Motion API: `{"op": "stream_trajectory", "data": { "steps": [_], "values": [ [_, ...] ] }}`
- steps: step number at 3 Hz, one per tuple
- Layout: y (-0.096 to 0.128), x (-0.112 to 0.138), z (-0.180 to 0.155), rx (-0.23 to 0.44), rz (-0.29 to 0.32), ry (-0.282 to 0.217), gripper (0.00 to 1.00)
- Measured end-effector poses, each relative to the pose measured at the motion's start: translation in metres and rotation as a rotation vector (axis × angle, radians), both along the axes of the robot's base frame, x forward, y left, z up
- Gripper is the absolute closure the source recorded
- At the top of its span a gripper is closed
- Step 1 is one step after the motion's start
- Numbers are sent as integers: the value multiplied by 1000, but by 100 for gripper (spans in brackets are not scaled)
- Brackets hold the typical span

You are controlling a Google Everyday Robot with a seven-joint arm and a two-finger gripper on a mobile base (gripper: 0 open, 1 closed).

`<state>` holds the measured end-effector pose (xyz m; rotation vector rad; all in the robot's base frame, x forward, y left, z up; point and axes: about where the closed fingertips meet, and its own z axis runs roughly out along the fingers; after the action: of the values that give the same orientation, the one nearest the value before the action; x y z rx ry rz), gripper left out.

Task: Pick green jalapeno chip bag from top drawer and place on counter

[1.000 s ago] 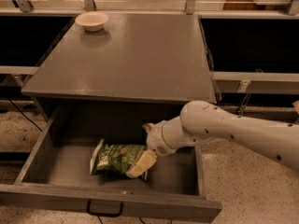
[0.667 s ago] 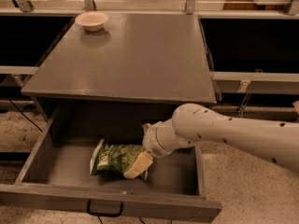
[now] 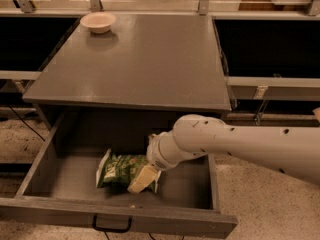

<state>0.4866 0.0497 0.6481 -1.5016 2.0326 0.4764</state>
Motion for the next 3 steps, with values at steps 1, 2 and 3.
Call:
{"op": "stream_trajectory", "data": {
  "steps": [1,2,3],
  "values": [
    [8,0,-10,25,21,28,0],
    [18,-2,-23,41,49,59,0],
    [20,-3,-26,44,55,63,0]
  ]
}}
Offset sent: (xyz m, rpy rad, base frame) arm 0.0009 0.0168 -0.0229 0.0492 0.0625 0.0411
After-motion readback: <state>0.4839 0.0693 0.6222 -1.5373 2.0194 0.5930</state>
